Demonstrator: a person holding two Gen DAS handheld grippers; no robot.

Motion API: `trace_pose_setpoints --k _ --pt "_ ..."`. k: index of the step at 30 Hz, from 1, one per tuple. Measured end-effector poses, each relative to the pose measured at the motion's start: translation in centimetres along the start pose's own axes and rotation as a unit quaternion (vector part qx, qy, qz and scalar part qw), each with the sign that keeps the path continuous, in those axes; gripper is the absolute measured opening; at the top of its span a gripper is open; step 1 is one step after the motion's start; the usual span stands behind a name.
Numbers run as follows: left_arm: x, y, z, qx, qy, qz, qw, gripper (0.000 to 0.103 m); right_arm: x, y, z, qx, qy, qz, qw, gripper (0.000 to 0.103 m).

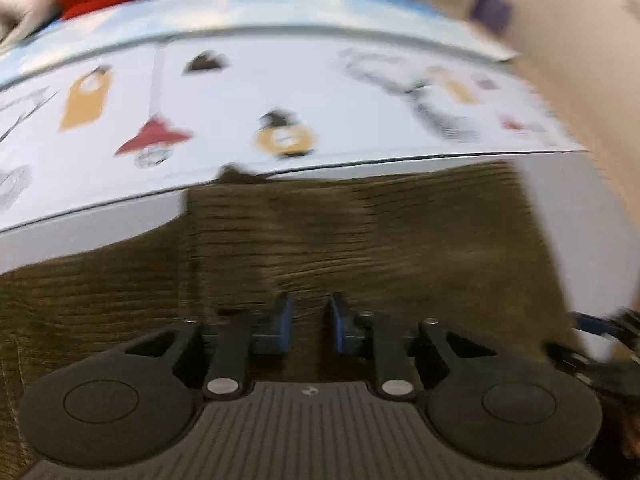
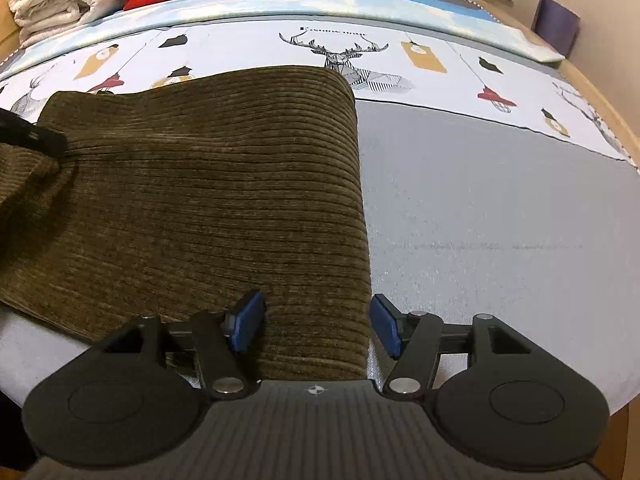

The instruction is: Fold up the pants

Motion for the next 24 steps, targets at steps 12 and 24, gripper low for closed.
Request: trace_pose_setpoints --k 12,24 --pt "1.8 2.9 0.3 0.058 -0.027 -0.022 0.9977 0.023 2.4 0.3 -2.7 -0.002 -0.101 0.039 0.994 0.068" --pt "11.2 9.5 7.3 0.113 -0.05 -0.025 0.992 0.025 6.1 11.4 -4.7 0.038 -0.149 -0.104 0.983 0.068"
Point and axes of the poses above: each gripper's, at about its wrist camera, not at the fingertips, and x roughly against the way its jaws point, y to its left, z to its underside, the point moved 7 cm from there along -x, roughly the way its jaws point, and after that the axes turned 11 degrees about z, right-handed, at the moved point
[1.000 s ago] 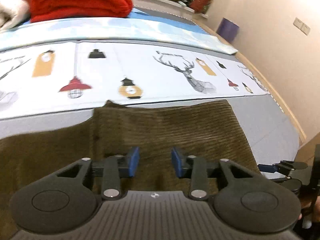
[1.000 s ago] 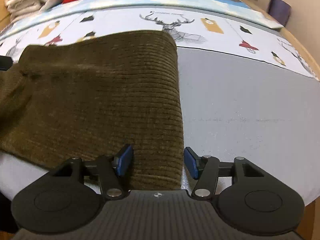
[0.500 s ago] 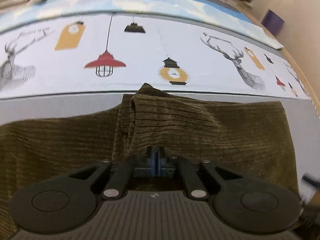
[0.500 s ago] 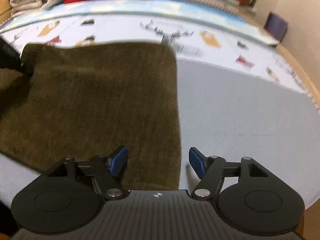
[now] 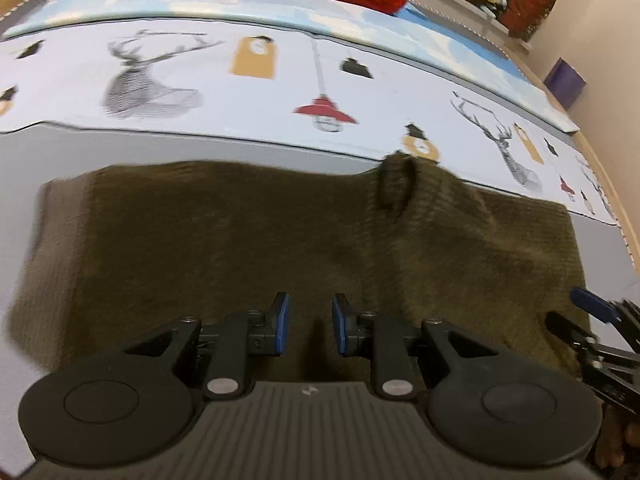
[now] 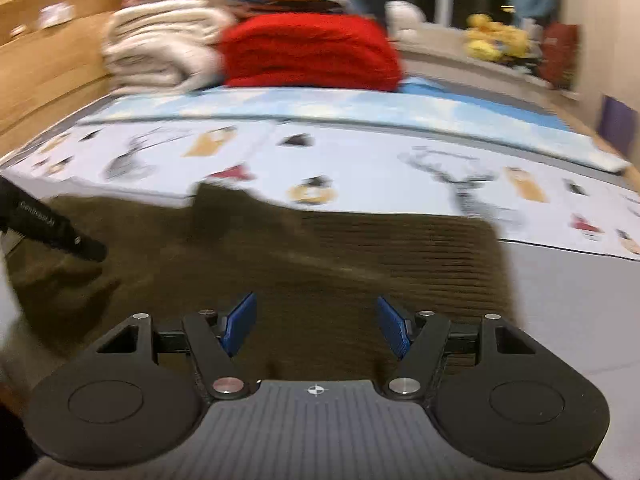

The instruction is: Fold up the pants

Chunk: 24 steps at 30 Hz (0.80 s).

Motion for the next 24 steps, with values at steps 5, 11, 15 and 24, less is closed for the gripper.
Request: trace_pose_setpoints --k 5,11,15,24 --pt "1.6 3.7 4.0 0.005 0.057 -0.013 0.9983 0.036 -3.4 3.9 3.8 0.074 0.129 0.014 0.989 0.076" --pt "5.6 5.4 5.4 0.057 0.003 0.0 0.9984 0.058 -1.7 3.7 0.5 0.02 0.117 0.022 0.993 0.076" --pt "6.9 6.7 5.6 0.078 -0.012 -0.014 0.9968 0.063 1.2 3.3 -3.6 0.029 0.059 0.009 0.998 0.076" --pt "6.6 7.6 5.3 0.088 -0.009 -0.036 0.9955 0.067 0.8 -2.1 -3.5 0.041 0.048 0.031 0.998 0.078"
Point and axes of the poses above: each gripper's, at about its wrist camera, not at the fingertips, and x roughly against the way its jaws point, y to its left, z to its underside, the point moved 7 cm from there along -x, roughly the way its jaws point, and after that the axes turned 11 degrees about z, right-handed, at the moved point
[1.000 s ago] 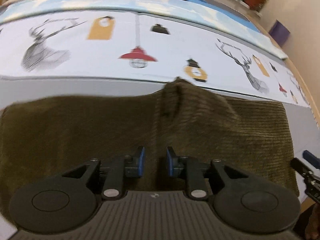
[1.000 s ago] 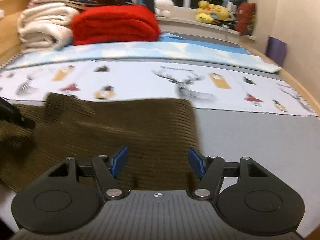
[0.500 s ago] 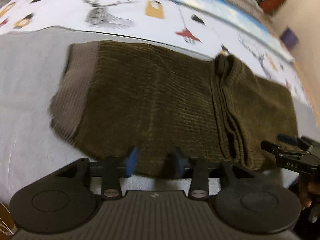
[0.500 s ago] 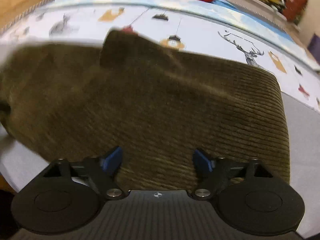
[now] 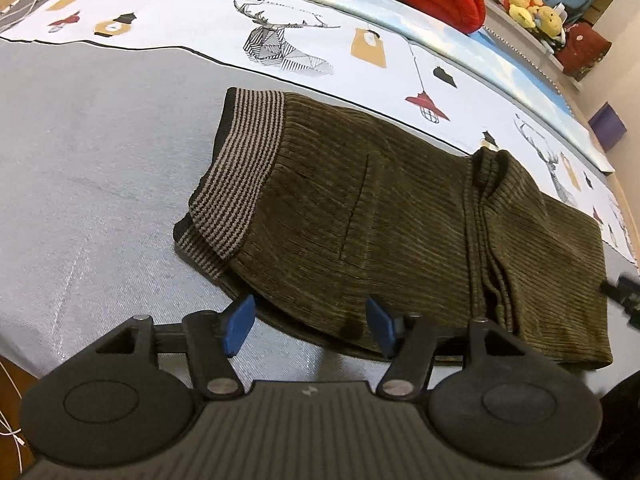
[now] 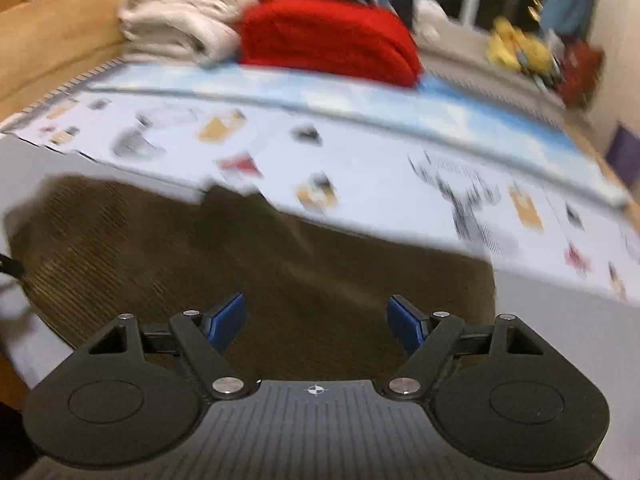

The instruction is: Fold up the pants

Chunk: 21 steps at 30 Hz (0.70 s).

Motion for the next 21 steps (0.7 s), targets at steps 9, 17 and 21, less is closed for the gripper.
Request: trace_pose_setpoints --k 9,17,21 --pt "0.9 3.3 -1.2 0.076 -0.038 -0.037 0.9957 0.085 -2.4 -1.1 2.1 -0.039 0.047 0.01 0.998 0.075" --pt "-1.2 7.0 -1.4 0.23 -0.037 0.024 0.9722 0.085 -2.6 -1.2 2.3 -0.055 0.054 -0.007 0.997 0.076" --pt "-1.9 7.0 -2.2 0.233 -0.056 0.03 0.9706 0.085 -2.7 -0.8 2.4 -0.047 0.056 -0.015 0.997 0.076"
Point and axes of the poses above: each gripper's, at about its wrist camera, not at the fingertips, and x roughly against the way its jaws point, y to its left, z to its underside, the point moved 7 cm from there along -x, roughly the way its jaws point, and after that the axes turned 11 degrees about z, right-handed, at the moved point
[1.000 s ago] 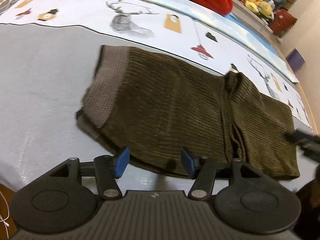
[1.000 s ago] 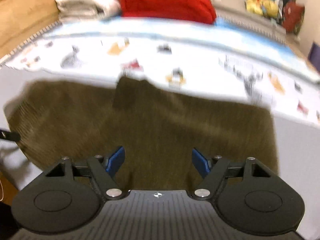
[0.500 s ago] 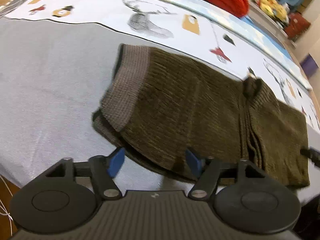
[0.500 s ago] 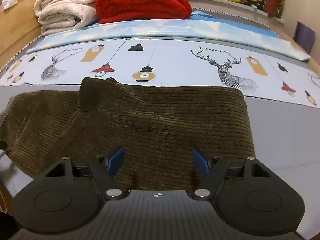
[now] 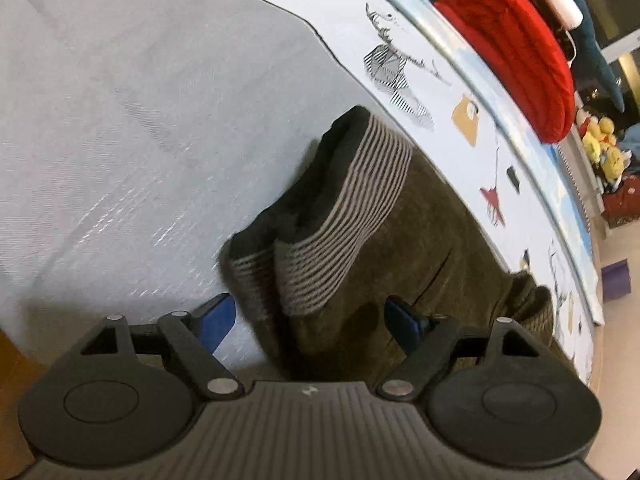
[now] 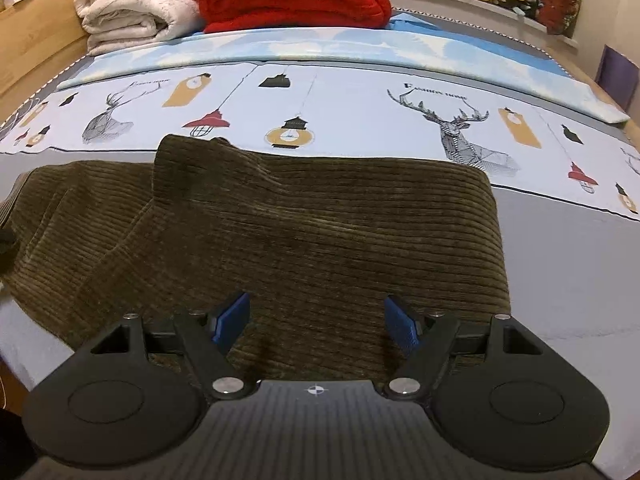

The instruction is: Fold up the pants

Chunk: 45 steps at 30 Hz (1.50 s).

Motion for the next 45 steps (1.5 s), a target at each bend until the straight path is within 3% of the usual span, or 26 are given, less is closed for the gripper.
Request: trace_pose_setpoints --k 2,5,8,10,15,20,24,29,30,31,32,33,35,40,42,45 --pt "-0.3 0.0 -0.3 0.009 -0.011 0.004 0.9999 0.083 0.0 0.2 0.1 0.004 0.001 -0.003 1.0 0.076" --pt "-0.2 -0.1 -0.3 0.005 -0.026 -0.029 0.9992 0.053 0.1 0.2 0.1 0.008 0.0 -0.004 1.0 0.076" --pt "1.2 -2.2 -0.7 -0.028 -0.043 -0.045 0.9977 0.037 0.0 -0.1 0.0 0.006 0.0 0.0 1.0 0.076" --pt "2.7 -5.5 -1.0 -0.076 -0.07 -0.036 0.994 0.034 -0.1 -0.5 -0.1 0.001 0.002 0.008 1.0 0.076" --pt "4.6 -15.7 -0.2 -0.15 -0.102 0.049 0.9822 0.033 -0.3 -2.2 0.0 -0.026 0.009 0.023 0.999 0.076" --pt "3.6 -27.7 5.2 -0.273 -0.079 0.136 0.949 0.032 -0.2 -4.8 1.1 -0.049 0.014 0.038 0.998 0.076" --pt "2.2 -36.0 12.9 -0.368 -0.031 0.215 0.9038 0.031 0.2 -8.3 2.1 -0.079 0.011 0.06 0.995 0.076" --pt "-1.1 -41.4 21.9 -0.446 0.04 0.266 0.8535 0.033 1.1 -13.0 3.6 -0.147 0.006 0.088 0.985 0.076" --pt "-2.0 -42.0 23.5 -0.459 0.063 0.274 0.8429 0.036 1.2 -13.9 3.9 -0.162 0.006 0.091 0.982 0.076" --pt "-3.0 -42.3 24.8 -0.466 0.089 0.278 0.8352 0.049 1.3 -14.7 4.2 -0.178 0.005 0.093 0.98 0.076" --pt "-3.9 -42.2 25.7 -0.462 0.113 0.289 0.8307 0.053 1.5 -15.5 4.5 -0.196 0.004 0.093 0.976 0.076" --pt "-4.5 -42.1 26.0 -0.451 0.128 0.294 0.8331 0.058 1.7 -16.3 4.7 -0.216 0.003 0.092 0.972 0.076" --pt "-5.2 -41.4 25.2 -0.427 0.124 0.276 0.8521 0.067 2.0 -17.4 5.0 -0.25 -0.002 0.085 0.965 0.076" --pt "-4.4 -37.7 17.9 -0.324 0.058 0.232 0.9153 0.067 2.2 -18.3 5.1 -0.319 -0.013 0.042 0.947 0.076" --pt "-4.0 -36.1 15.0 -0.289 0.035 0.204 0.9346 0.067 1.8 -17.7 4.7 -0.331 -0.011 0.01 0.944 0.079" --pt "-3.7 -33.7 11.7 -0.255 0.022 0.171 0.9514 0.067 0.3 -15.6 4.3 -0.335 0.015 -0.045 0.941 0.086"
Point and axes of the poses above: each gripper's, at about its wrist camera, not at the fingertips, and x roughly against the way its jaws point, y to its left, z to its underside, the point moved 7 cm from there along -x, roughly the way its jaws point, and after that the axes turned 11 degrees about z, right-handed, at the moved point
